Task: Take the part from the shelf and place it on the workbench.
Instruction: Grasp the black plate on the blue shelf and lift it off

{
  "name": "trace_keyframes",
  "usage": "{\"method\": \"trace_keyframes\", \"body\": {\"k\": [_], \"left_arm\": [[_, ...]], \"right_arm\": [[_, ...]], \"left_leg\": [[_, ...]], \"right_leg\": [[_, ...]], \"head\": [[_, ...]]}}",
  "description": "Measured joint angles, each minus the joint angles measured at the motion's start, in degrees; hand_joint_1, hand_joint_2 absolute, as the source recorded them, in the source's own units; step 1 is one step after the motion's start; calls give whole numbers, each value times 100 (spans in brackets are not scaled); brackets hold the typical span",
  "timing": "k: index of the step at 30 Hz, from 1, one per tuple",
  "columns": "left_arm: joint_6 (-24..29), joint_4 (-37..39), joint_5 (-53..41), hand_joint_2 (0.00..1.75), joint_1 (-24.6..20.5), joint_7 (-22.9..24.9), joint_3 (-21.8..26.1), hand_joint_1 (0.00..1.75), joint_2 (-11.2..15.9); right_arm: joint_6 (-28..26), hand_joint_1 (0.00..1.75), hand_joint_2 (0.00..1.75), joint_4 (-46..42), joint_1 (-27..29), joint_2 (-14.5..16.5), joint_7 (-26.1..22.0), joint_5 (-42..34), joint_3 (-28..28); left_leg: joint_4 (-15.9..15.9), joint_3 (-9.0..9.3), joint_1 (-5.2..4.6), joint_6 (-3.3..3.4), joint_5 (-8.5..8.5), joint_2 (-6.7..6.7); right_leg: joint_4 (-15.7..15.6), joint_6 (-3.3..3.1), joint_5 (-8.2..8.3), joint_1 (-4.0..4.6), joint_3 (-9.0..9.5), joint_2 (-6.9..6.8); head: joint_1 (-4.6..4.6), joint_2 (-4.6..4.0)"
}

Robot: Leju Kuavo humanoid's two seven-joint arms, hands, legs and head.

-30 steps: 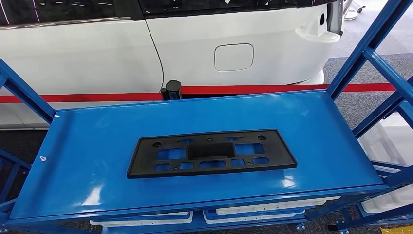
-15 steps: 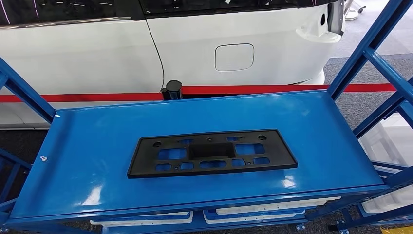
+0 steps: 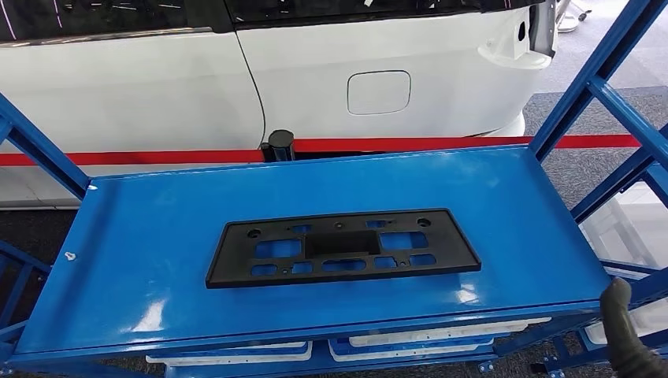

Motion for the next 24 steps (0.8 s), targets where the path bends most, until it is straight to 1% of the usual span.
{"method": "trace_keyframes", "body": {"k": [2, 4, 9, 12, 19, 24], "left_arm": [[-7, 0, 1, 0, 0, 0, 9, 0, -4], [-19, 0, 1, 0, -1, 0, 13, 0, -7], [-53, 0, -36, 0, -3, 0, 16, 0, -11], [-74, 0, -44, 0, -4, 0, 15, 0, -14], [-98, 0, -74, 0, -6, 0, 14, 0, -17], [-165, 0, -120, 0, -9, 2, 10, 0, -12]], "right_arm": [[129, 0, 175, 10, 79, -247, 359, 260, 308], [303, 0, 175, 19, 145, -467, 606, 434, 565], [698, 0, 175, 23, 285, -890, 987, 816, 984], [771, 0, 175, 23, 333, -1048, 1060, 906, 1115], [975, 0, 175, 23, 392, -1298, 1236, 1086, 1291], [1242, 0, 175, 28, 382, -1511, 1263, 921, 1477]], "left_leg": [[0, 0, 0, 0, 0, 0], [0, 1, 0, 0, 0, 0], [0, 2, 0, 0, 0, 0], [0, 3, 0, 0, 0, 0], [0, 0, 0, 0, 0, 0], [0, -1, 0, 0, 0, 0]], "right_leg": [[0, 0, 0, 0, 0, 0], [0, 0, 0, 0, -1, 0], [0, 0, 0, 0, -3, 0], [0, 0, 0, 0, -4, 0], [0, 0, 0, 0, -3, 0], [0, 0, 0, 0, -2, 0]], "head": [[1, 0], [1, 0], [-1, 0], [-1, 0], [0, 0], [-1, 0]]}}
